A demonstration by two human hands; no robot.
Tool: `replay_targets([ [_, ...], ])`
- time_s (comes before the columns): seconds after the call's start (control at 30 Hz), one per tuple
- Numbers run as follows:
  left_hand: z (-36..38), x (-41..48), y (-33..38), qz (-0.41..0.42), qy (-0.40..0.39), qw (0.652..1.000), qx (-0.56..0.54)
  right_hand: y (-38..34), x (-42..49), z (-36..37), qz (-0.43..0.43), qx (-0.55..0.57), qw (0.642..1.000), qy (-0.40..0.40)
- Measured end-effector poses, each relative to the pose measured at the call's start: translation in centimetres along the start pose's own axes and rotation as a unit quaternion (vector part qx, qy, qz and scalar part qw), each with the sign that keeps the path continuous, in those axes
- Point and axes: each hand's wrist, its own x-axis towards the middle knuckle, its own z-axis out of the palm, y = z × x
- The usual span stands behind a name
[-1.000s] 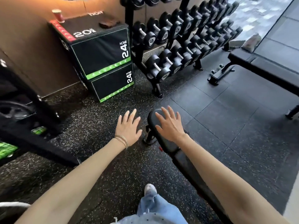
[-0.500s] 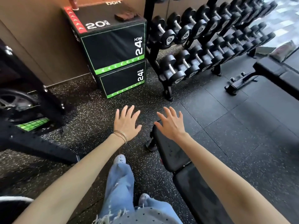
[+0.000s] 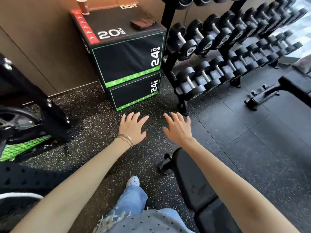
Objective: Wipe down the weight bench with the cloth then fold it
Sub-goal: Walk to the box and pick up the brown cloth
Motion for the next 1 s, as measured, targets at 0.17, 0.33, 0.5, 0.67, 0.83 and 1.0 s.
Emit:
replay_targets([
  [0.17,-0.9,5.2,-4.8,0.005,-0.003,1.0,-0.022,-2.7,6.4,-0.7,0.013,0.013,1.0,0.007],
  [0.33,-1.3,9.0,-8.3,-0.004,0.03,1.0,-0.002,-4.5,11.5,-1.5,-0.006,0.015,1.0,0.018],
  [0.5,-1.0,13.3,-10.2,-0.018,0.031,0.999,-0.034,-4.8,16.8,-1.6,-0.017,0.014,1.0,0.013],
  [0.67,-1.2,20.2,-12.2,-0.023,0.01,1.0,-0.014,-3.8,23.6,-2.0,-0.015,0.013,1.0,-0.002],
  [0.83,-1.7,27.8,-13.5,-0.014,0.002,1.0,-0.007,-2.1,31.4,-3.2,-0.018,0.013,1.0,0.003],
  [1.0,-2.7,35.3,-14.2,-0.018,-0.006,1.0,-0.004,-0.7,38.4,-4.8,-0.026,0.014,1.0,-0.008],
])
